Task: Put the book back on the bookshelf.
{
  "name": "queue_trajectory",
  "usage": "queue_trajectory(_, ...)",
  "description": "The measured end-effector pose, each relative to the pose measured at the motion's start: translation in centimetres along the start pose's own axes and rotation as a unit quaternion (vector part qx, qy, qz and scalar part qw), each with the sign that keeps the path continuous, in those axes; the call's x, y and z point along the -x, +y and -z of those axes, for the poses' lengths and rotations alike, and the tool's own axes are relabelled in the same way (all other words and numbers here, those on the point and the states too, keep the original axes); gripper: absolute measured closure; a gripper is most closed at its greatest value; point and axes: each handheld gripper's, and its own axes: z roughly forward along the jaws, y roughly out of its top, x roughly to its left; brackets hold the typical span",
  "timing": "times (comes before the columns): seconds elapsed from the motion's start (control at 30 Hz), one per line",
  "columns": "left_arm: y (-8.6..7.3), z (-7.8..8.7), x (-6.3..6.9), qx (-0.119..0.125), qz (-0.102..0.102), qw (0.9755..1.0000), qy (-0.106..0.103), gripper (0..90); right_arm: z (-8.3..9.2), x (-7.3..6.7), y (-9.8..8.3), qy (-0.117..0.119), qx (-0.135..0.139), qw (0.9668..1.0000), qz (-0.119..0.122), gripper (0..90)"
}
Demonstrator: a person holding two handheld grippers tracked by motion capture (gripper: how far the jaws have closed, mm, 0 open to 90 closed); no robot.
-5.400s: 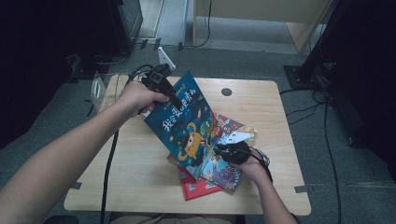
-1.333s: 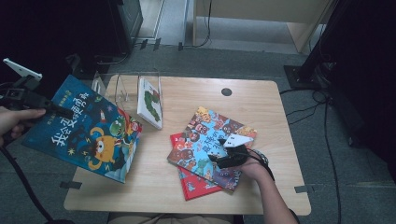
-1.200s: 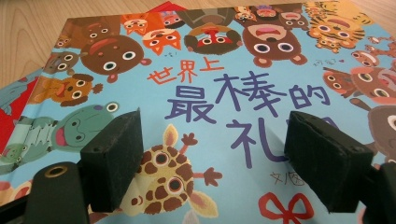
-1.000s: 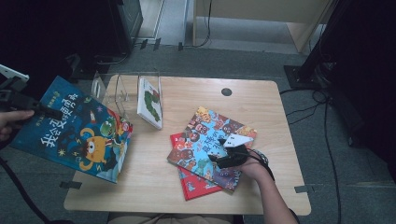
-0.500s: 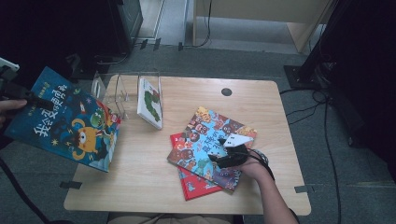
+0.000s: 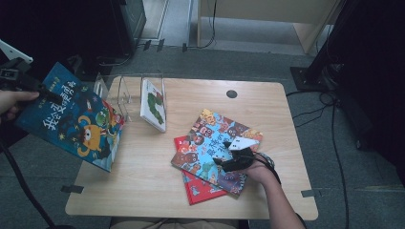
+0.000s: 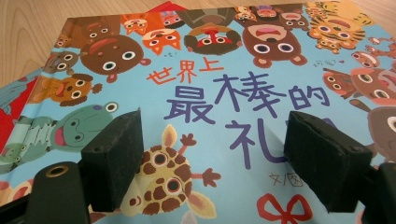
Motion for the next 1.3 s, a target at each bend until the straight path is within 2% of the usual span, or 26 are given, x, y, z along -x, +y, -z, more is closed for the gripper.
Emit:
queue_trajectory(0.17,0.2,0.2,0.4,0.001,0.002,0.9999,0.011,83.4,0.0,0.0,0.0,0.0,0.0,1.0,0.0,19.8)
queue_trajectory(0.33,0.6,0.6,0.5,0.007,0.006,0.9999,0.014,83.4,0.0,0.0,0.0,0.0,-0.001,1.0,0.0,19.8)
queue_trajectory(0.63,2.5,0.2,1.8,0.009,-0.001,0.9996,0.027,83.3,0.0,0.0,0.0,0.0,-0.001,1.0,0.0,19.9)
queue_trajectory(0.77,3.4,-0.1,2.0,0.012,0.003,0.9996,0.027,83.2,0.0,0.0,0.0,0.0,-0.001,1.0,0.0,19.9)
queue_trajectory(1.03,5.0,-0.6,1.4,0.022,0.014,0.9994,0.023,83.4,0.0,0.1,-0.1,-0.002,0.003,1.0,-0.002,21.4)
queue_trajectory(1.17,6.0,-1.0,0.9,0.03,0.028,0.999,0.018,83.4,0.1,0.0,-0.2,-0.004,0.007,1.0,-0.004,21.7)
queue_trajectory(1.3,6.9,-1.5,0.4,0.034,0.031,0.9988,0.016,83.3,0.2,0.0,-0.3,-0.008,0.01,0.9999,-0.005,21.7)
